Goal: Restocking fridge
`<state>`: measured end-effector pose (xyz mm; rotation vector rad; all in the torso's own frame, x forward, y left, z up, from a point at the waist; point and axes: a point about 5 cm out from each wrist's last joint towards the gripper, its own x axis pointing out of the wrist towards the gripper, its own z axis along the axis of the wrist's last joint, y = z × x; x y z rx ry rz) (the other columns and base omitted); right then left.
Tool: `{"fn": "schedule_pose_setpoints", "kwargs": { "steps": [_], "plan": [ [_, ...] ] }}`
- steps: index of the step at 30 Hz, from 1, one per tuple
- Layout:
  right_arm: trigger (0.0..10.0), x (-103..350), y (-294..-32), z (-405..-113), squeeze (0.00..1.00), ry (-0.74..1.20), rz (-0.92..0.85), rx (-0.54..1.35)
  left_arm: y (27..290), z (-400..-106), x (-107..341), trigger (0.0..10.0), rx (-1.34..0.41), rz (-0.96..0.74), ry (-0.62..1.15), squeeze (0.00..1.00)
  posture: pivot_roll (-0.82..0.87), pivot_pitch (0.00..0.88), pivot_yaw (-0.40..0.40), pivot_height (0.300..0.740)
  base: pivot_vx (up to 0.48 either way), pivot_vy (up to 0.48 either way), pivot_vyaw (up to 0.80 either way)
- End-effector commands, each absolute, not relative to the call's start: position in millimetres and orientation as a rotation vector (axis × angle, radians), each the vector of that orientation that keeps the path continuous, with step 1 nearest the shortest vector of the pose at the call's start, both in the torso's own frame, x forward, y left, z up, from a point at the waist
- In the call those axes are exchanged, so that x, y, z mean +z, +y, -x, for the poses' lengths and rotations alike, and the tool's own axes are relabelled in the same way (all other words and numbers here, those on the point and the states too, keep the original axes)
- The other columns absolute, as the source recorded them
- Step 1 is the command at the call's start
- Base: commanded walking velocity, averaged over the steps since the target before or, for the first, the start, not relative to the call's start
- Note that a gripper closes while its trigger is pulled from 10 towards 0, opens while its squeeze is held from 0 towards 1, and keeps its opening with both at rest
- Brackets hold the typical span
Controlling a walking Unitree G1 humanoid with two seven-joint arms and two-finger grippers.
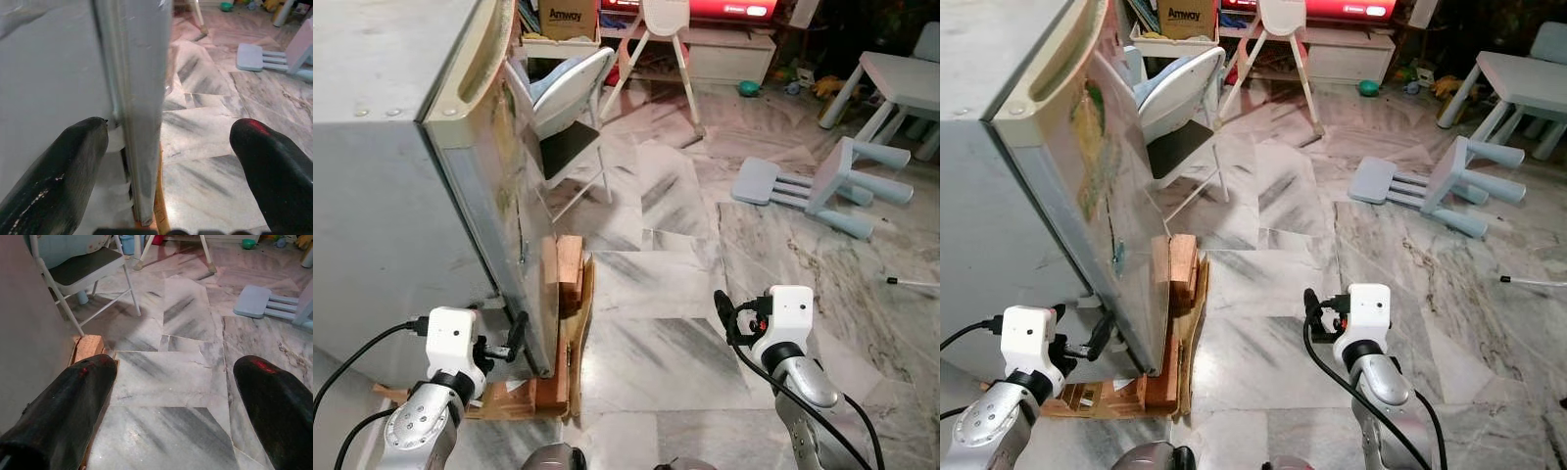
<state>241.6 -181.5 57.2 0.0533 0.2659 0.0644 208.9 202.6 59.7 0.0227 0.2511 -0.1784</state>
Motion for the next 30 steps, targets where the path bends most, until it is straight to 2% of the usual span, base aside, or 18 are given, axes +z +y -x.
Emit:
{"fn": "schedule_pose_setpoints", "kwargs": {
  "steps": [1, 7, 14, 23, 30],
  "plan": [
    [10.0, 57, -185, -241, 0.00, 0.277, -0.045, 0.051, 200, -212, 61, 10.0, -0.196, -0.032, 0.243, 0.00, 0.06, 0.040, -0.048, 0.740, 0.000, 0.000, 0.00],
    [10.0, 56, -184, -241, 0.00, 0.293, -0.046, 0.053, 198, -225, 65, 10.0, -0.187, -0.002, 0.226, 0.00, 0.06, 0.044, -0.053, 0.740, 0.000, 0.000, 0.00],
    [10.0, 50, -190, -235, 0.00, 0.344, -0.020, 0.060, 196, -260, 78, 10.0, -0.203, -0.011, 0.183, 0.00, 0.04, 0.045, -0.055, 0.740, 0.000, 0.000, 0.00],
    [10.0, 48, -204, -223, 0.00, 0.372, 0.001, 0.042, 207, -270, 77, 10.0, -0.140, -0.031, 0.204, 0.00, 0.03, 0.045, -0.047, 0.740, 0.000, 0.000, 0.00],
    [10.0, 44, -205, -221, 0.00, 0.403, 0.010, 0.060, 203, -286, 87, 10.0, -0.185, -0.071, 0.169, 0.00, 0.03, 0.046, -0.053, 0.740, 0.000, 0.000, 0.00]
  ]
}}
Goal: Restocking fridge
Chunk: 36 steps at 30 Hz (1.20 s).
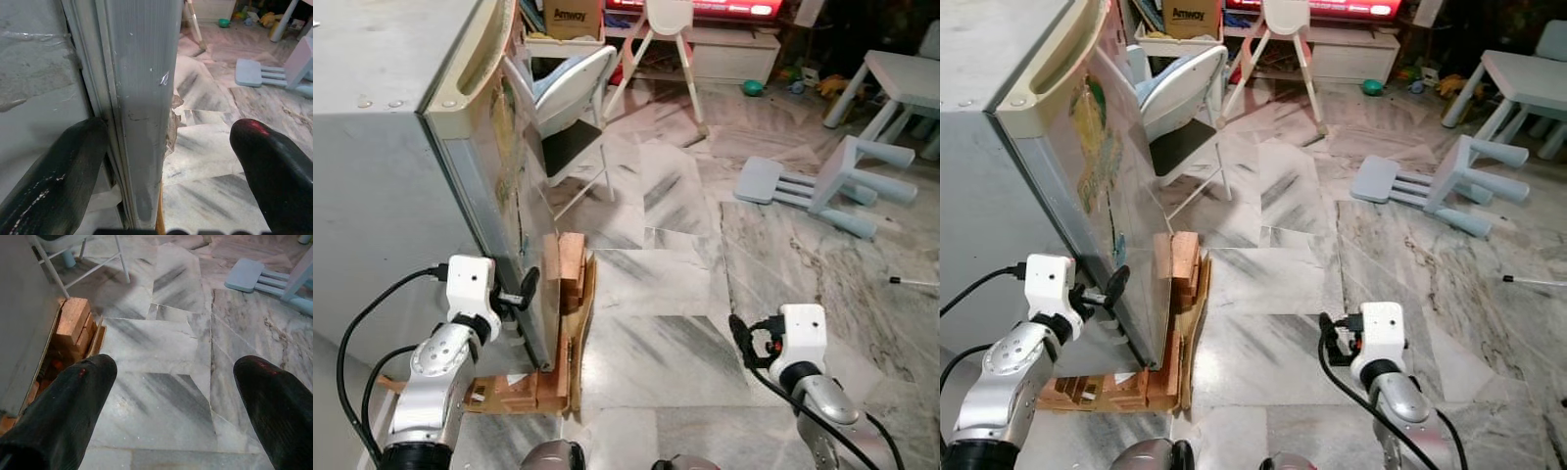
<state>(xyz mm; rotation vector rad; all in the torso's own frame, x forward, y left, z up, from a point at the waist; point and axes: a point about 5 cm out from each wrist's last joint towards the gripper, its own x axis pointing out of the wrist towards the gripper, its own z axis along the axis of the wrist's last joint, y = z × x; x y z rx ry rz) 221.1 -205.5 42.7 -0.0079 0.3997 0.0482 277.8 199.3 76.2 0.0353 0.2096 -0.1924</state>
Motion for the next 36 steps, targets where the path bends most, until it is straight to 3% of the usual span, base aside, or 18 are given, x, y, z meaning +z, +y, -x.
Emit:
{"fn": "schedule_pose_setpoints", "kwargs": {
  "steps": [1, 11, 15, 16, 18, 20, 23, 25, 26, 31, 34, 36],
  "plan": [
    [10.0, 44, -205, -221, 0.00, 0.405, 0.010, 0.063, 202, -288, 88, 10.0, -0.187, -0.072, 0.167, 0.00, 0.03, 0.046, -0.053, 0.740, 0.000, 0.000, 0.00],
    [10.0, 30, -205, -209, 0.00, 0.553, 0.051, 0.137, 162, -324, 119, 10.0, -0.346, -0.096, 0.080, 0.00, 0.03, 0.041, -0.050, 0.740, 0.000, 0.000, 0.00],
    [10.0, 23, -206, -203, 0.00, 0.612, 0.067, 0.158, 102, -316, 138, 10.0, -0.627, -0.103, -0.002, 0.00, 0.03, 0.042, -0.047, 0.740, 0.000, 0.000, 0.00],
    [10.0, 23, -206, -203, 0.00, 0.612, 0.067, 0.158, 102, -316, 138, 10.0, -0.627, -0.103, -0.002, 0.00, 0.03, 0.042, -0.047, 0.740, 0.000, 0.000, 0.00],
    [10.0, 22, -204, -201, 0.00, 0.631, 0.065, 0.174, 35, -278, 150, 10.0, -1.007, -0.062, -0.027, 0.00, 0.03, 0.041, -0.050, 0.740, 0.000, 0.000, 0.00],
    [10.0, 22, -202, -201, 0.00, 0.630, 0.063, 0.177, 29, -270, 147, 10.0, -1.050, -0.069, -0.019, 0.00, 0.03, 0.041, -0.049, 0.740, 0.000, 0.000, 0.00],
    [10.0, 22, -201, -202, 0.00, 0.627, 0.067, 0.181, 31, -270, 143, 10.0, -1.043, -0.073, -0.007, 0.00, 0.03, 0.039, -0.050, 0.740, 0.000, 0.000, 0.00],
    [10.0, 22, -202, -203, 0.00, 0.624, 0.070, 0.175, 67, -281, 124, 10.0, -0.883, -0.060, 0.068, 0.00, 0.04, 0.044, -0.054, 0.740, 0.000, 0.000, 0.00],
    [10.0, 22, -202, -203, 0.00, 0.624, 0.070, 0.175, 67, -281, 124, 10.0, -0.883, -0.060, 0.068, 0.00, 0.04, 0.044, -0.054, 0.740, 0.000, 0.000, 0.00],
    [10.0, 24, -203, -205, 0.00, 0.611, 0.084, 0.156, 124, -278, 108, 10.0, -0.625, -0.063, 0.120, 0.00, 0.05, 0.048, -0.054, 0.740, 0.000, 0.000, 0.00],
    [10.0, 25, -204, -206, 0.00, 0.599, 0.099, 0.151, 136, -275, 104, 10.0, -0.574, -0.058, 0.133, 0.00, 0.06, 0.052, -0.058, 0.740, 0.000, 0.000, 0.00],
    [10.0, 29, -204, -211, 0.00, 0.581, 0.105, 0.151, 156, -268, 100, 10.0, -0.488, -0.033, 0.156, 0.00, 0.07, 0.053, -0.065, 0.740, 0.000, 0.000, 0.00]
  ]
}}
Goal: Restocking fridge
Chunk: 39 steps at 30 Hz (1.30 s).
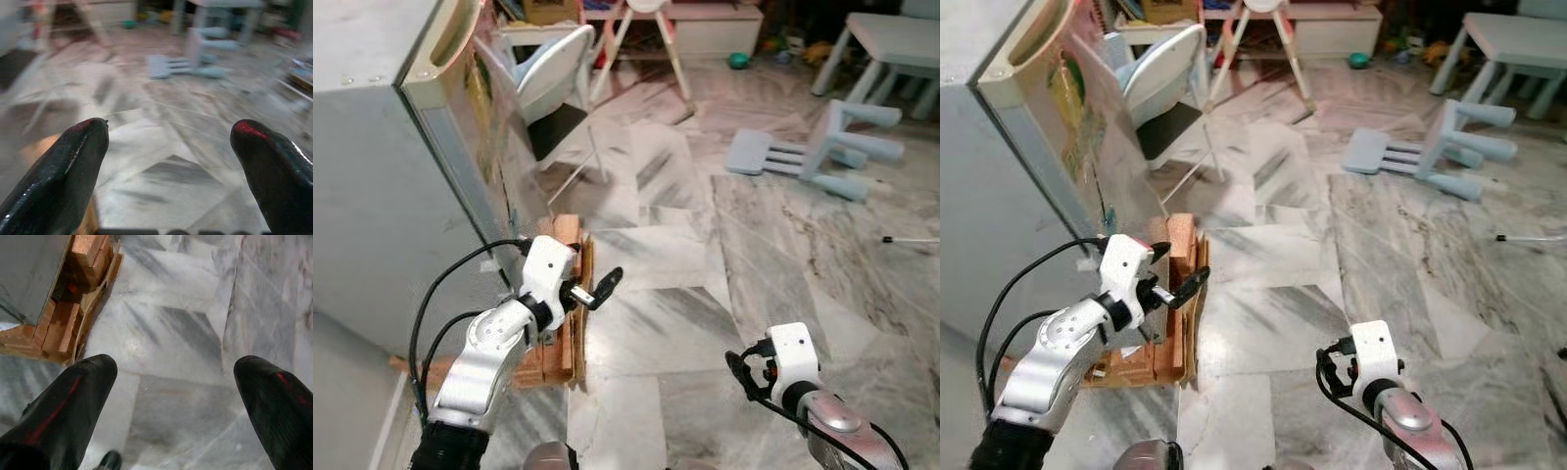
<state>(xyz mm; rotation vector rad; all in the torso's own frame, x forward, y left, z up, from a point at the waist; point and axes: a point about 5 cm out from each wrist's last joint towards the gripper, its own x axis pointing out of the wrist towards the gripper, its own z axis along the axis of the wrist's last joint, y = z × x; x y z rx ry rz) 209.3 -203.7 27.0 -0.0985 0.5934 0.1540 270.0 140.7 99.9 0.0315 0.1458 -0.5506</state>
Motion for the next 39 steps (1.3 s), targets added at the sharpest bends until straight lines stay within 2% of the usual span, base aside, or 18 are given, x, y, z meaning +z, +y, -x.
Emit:
{"fn": "schedule_pose_setpoints", "kwargs": {
  "steps": [1, 8, 23, 27, 30, 39],
  "plan": [
    [10.0, 29, -204, -211, 0.00, 0.581, 0.105, 0.151, 156, -268, 100, 10.0, -0.488, -0.033, 0.156, 0.00, 0.07, 0.053, -0.065, 0.740, 0.000, 0.000, 0.00],
    [10.0, 39, -198, -227, 0.00, 0.519, 0.106, 0.161, 188, -259, 95, 10.0, -0.335, -0.028, 0.170, 0.00, 0.08, 0.053, -0.070, 0.740, 0.000, -0.438, 0.00],
    [10.0, 54, -179, -234, 0.00, 0.433, 0.081, 0.194, 202, -254, 96, 10.0, -0.220, -0.052, 0.179, 0.00, 0.10, 0.067, -0.042, 0.740, 0.000, -0.480, 0.00],
    [10.0, 60, -176, -239, 0.00, 0.406, 0.080, 0.196, 215, -250, 102, 10.0, -0.125, -0.045, 0.144, 0.00, 0.13, 0.069, -0.026, 0.740, 0.000, 0.000, 0.00],
    [10.0, 70, -171, -248, 0.00, 0.352, 0.060, 0.182, 229, -234, 99, 10.0, -0.058, -0.076, 0.170, 0.00, 0.11, 0.079, -0.016, 0.740, 0.000, 0.000, 0.00],
    [10.0, 74, -167, -244, 0.00, 0.311, 0.055, 0.178, 234, -223, 79, 10.0, 0.012, -0.013, 0.222, 0.00, 0.09, 0.073, -0.049, 0.740, 0.000, 0.000, 0.00]
  ]
}}
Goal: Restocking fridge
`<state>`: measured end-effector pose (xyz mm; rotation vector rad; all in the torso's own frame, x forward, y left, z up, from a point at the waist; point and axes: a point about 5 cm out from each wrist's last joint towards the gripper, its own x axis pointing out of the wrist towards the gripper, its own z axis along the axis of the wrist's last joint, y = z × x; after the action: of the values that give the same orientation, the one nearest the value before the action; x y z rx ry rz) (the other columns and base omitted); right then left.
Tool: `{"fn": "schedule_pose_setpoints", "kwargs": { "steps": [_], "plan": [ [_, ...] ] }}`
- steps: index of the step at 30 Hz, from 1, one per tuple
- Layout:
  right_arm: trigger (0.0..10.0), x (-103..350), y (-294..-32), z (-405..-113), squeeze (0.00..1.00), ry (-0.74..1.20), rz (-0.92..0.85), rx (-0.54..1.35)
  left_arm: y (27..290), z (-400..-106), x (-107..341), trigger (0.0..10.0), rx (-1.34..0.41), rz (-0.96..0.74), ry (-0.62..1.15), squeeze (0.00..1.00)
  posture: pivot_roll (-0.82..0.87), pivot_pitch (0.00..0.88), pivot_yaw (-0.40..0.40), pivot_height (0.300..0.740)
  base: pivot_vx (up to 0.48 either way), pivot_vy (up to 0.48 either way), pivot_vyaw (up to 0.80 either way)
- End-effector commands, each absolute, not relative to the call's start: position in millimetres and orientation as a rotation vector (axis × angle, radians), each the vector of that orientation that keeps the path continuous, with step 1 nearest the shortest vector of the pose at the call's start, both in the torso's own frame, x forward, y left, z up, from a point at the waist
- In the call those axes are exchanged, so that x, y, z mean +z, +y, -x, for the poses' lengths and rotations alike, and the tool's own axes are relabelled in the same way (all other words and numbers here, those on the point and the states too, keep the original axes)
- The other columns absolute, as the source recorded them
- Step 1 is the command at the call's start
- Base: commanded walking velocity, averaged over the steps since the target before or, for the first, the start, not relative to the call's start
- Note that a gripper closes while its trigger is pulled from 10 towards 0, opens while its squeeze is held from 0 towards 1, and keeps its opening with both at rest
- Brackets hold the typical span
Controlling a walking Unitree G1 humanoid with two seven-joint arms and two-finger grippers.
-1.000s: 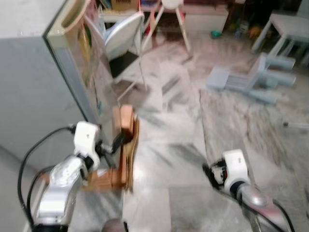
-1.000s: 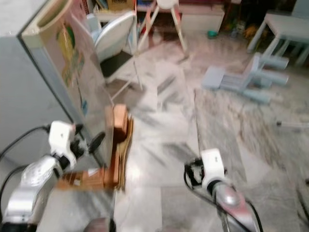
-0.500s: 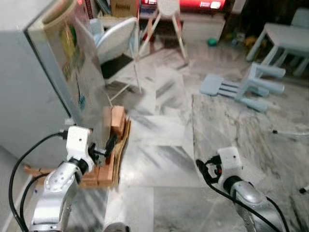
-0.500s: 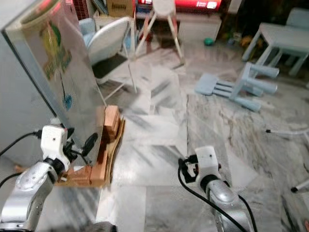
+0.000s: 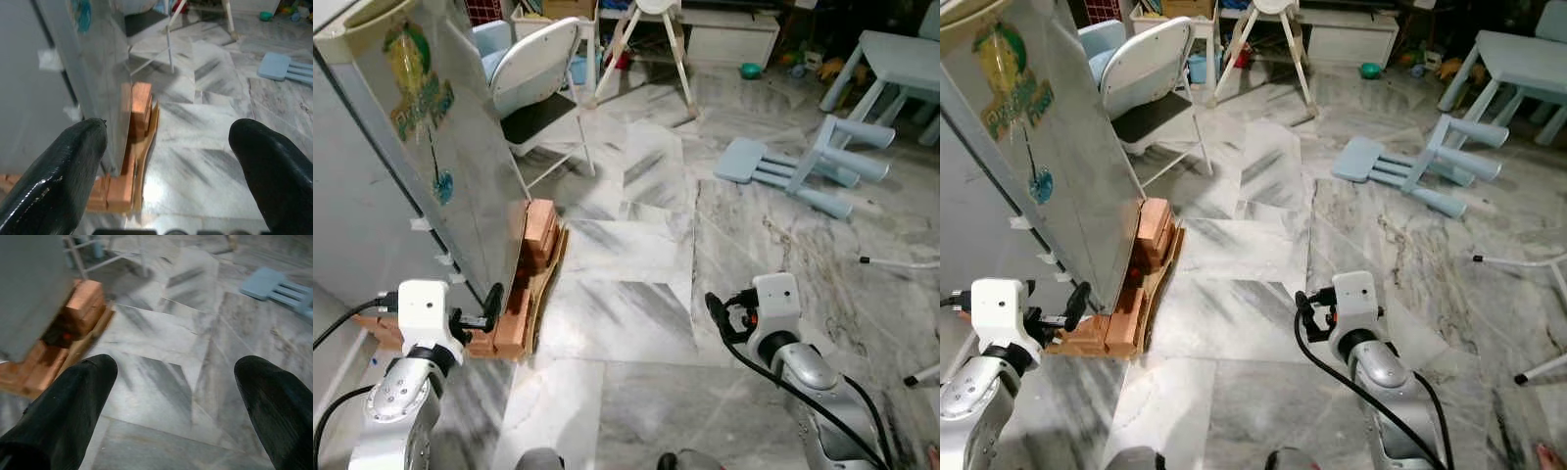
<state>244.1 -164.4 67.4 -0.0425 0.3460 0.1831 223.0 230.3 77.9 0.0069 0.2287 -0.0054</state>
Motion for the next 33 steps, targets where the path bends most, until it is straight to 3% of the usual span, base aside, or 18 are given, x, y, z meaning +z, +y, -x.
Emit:
{"fn": "schedule_pose_setpoints", "kwargs": {
  "steps": [1, 9, 28, 33],
  "plan": [
    [10.0, 75, -168, -243, 0.00, 0.296, 0.071, 0.173, 232, -223, 79, 10.0, 0.009, -0.013, 0.219, 0.00, 0.09, 0.071, -0.054, 0.740, 0.000, 0.000, 0.00],
    [10.0, 75, -171, -244, 0.00, 0.286, 0.072, 0.153, 222, -227, 78, 10.0, -0.013, 0.017, 0.200, 0.00, 0.08, 0.054, -0.054, 0.740, 0.221, 0.000, 0.18],
    [10.0, 78, -168, -244, 0.00, 0.226, 0.046, 0.176, 219, -234, 78, 10.0, -0.020, 0.039, 0.183, 0.00, 0.07, 0.056, -0.042, 0.740, 0.434, 0.000, 0.00],
    [10.0, 77, -168, -244, 0.00, 0.225, 0.048, 0.180, 219, -235, 77, 10.0, -0.009, 0.052, 0.187, 0.00, 0.07, 0.053, -0.046, 0.740, 0.335, 0.343, 0.00]
  ]
}}
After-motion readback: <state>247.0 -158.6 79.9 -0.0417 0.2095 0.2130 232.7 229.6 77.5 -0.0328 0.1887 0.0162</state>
